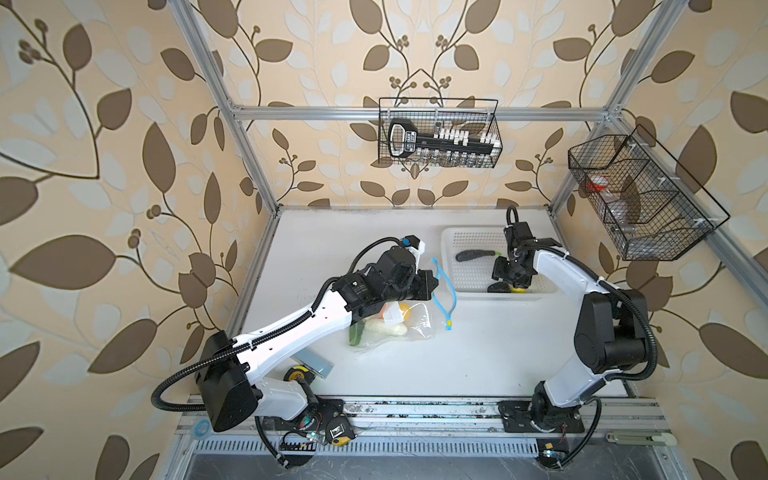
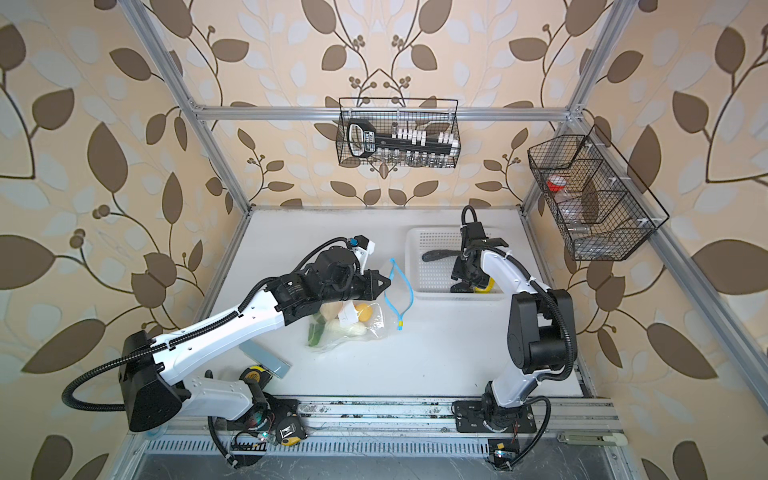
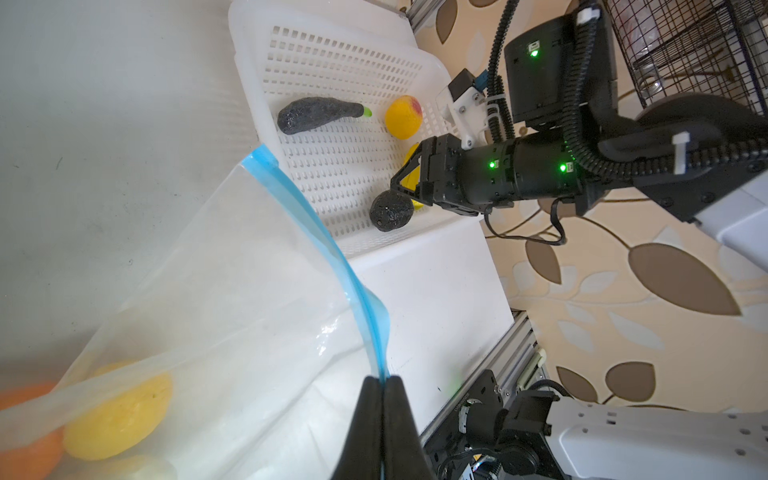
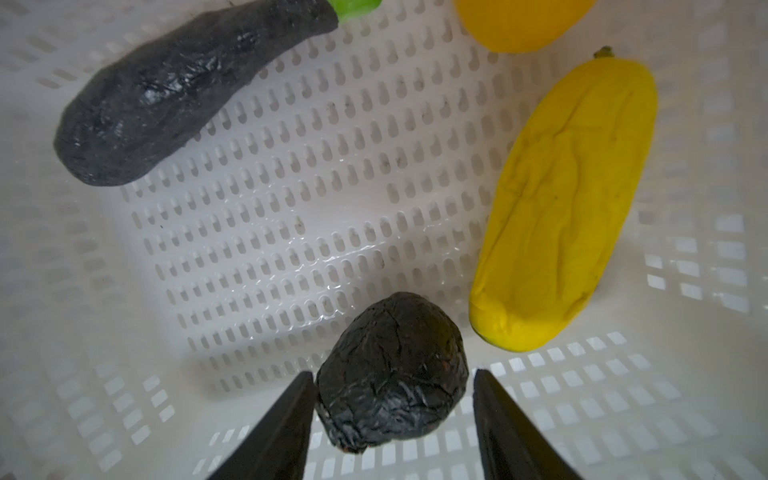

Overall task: Place the food in the zip-top bag and seal the zipper
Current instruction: 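Move the right gripper back into the basket over the dark avocado, then close the right gripper on the dark avocado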

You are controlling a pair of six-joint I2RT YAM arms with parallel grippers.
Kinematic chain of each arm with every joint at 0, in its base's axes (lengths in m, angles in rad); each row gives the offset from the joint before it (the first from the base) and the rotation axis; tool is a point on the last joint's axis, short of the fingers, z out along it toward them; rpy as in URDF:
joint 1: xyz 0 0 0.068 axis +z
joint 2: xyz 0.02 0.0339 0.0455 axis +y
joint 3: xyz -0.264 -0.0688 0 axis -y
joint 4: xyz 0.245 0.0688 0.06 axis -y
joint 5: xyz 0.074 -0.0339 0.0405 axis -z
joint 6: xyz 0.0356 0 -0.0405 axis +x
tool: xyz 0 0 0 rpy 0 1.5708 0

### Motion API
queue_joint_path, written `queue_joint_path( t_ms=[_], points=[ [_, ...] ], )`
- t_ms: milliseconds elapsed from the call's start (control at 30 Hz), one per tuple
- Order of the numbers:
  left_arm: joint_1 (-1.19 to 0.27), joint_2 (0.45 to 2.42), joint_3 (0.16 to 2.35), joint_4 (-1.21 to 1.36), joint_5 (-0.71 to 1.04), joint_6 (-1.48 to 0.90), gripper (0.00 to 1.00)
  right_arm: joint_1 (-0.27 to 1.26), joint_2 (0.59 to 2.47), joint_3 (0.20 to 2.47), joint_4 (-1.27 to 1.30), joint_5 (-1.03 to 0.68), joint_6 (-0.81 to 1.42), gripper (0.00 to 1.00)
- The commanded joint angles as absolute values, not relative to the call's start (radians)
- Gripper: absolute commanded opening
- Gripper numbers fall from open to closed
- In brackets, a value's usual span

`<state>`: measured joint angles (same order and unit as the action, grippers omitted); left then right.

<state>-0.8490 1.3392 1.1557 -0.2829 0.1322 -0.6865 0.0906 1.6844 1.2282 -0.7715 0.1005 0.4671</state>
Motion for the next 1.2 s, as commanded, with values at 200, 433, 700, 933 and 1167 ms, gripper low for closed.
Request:
queue_joint_path(
  t_ms=[200, 433, 700, 933, 1167],
  points=[
    [-0.839, 1.316, 1.151, -0.255, 0.148, -0.669, 0.0, 0.133, 1.741, 1.199, -0.742, 0.104, 0.473, 0.64],
    [-0.839, 1.315, 1.149, -0.257, 0.143, -0.669, 0.0, 0.156, 1.787, 1.201, -0.72, 0.106, 0.474, 0.67],
    [-0.839, 1.314, 1.147, -0.258, 0.137, -0.668, 0.0, 0.177, 1.822, 1.213, -0.703, 0.088, 0.474, 0.73],
    [-0.839, 1.313, 1.147, -0.261, 0.132, -0.668, 0.0, 0.192, 1.839, 1.219, -0.696, 0.06, 0.477, 0.74],
    [-0.839, 1.312, 1.147, -0.263, 0.131, -0.67, 0.0, 0.196, 1.831, 1.221, -0.683, 0.026, 0.492, 0.67]
  ],
)
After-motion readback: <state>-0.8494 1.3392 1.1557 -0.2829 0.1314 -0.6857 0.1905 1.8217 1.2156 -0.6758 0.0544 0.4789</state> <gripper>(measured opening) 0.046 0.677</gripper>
